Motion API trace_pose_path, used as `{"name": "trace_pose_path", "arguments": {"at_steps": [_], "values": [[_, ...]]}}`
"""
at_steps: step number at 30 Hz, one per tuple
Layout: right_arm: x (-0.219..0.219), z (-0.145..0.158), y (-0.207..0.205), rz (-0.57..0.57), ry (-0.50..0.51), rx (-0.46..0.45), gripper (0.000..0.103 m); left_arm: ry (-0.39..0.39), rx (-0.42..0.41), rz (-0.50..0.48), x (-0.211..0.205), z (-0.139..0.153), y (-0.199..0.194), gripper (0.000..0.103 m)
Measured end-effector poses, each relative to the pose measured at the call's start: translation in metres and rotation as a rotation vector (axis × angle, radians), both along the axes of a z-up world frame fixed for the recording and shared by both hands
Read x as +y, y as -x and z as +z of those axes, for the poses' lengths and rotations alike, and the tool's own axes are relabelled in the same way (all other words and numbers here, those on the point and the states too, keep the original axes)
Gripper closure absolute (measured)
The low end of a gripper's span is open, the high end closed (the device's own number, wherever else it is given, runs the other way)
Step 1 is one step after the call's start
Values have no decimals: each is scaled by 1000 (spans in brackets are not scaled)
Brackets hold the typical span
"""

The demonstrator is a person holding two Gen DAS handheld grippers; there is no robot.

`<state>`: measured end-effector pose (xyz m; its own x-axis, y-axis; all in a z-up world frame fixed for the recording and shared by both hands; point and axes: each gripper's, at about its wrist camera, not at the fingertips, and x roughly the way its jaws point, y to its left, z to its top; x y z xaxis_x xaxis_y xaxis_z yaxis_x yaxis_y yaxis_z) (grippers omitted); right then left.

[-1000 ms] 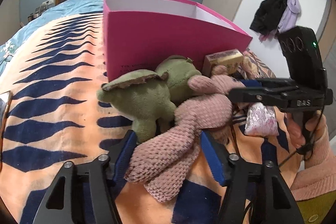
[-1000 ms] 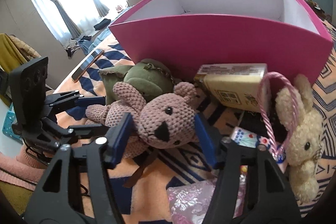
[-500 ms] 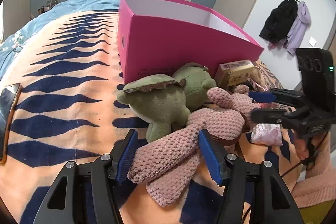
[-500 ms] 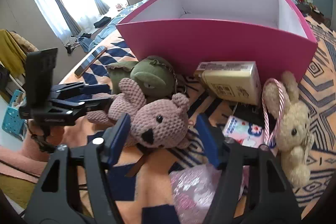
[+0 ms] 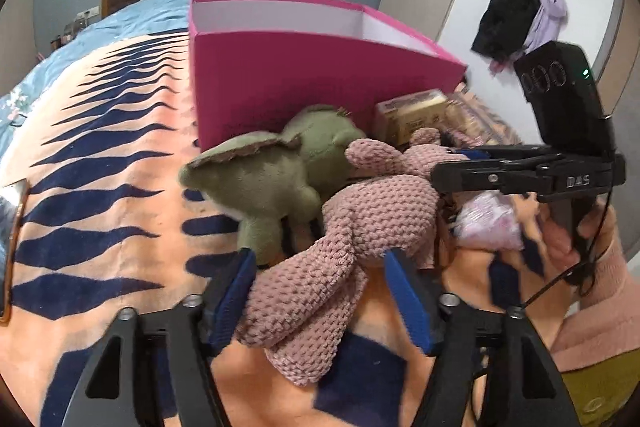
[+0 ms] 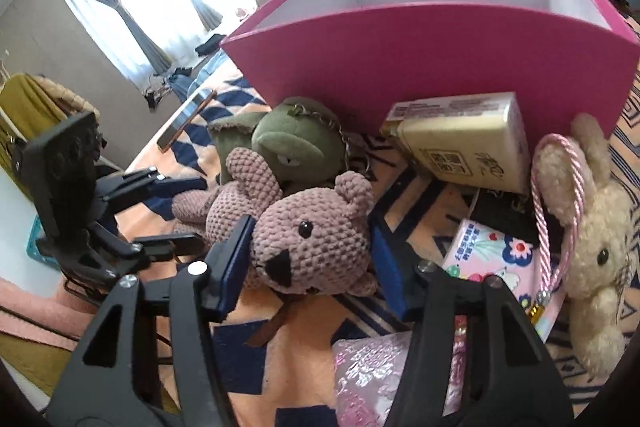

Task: Organize objects
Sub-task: 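Move the left tool to the pink knitted bunny and grasp it, then carry the pink bunny into the pink box and open the left tool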

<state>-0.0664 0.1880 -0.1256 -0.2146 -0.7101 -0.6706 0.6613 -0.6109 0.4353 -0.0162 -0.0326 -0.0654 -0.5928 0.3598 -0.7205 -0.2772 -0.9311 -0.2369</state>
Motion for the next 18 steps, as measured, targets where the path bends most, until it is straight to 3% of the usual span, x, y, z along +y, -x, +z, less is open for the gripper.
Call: {"name": "trace_pose_path", "arguments": {"at_steps": [2, 5, 18], "values": [[4, 6, 0, -25, 8, 4, 44, -6, 15, -12, 3, 6, -1, 57], [10, 16, -1, -54, 21, 10, 44, 0, 37, -22, 10, 17, 0, 66], [15, 81, 11, -130, 102, 115, 44, 9, 193, 5, 10, 87, 28, 67]]}}
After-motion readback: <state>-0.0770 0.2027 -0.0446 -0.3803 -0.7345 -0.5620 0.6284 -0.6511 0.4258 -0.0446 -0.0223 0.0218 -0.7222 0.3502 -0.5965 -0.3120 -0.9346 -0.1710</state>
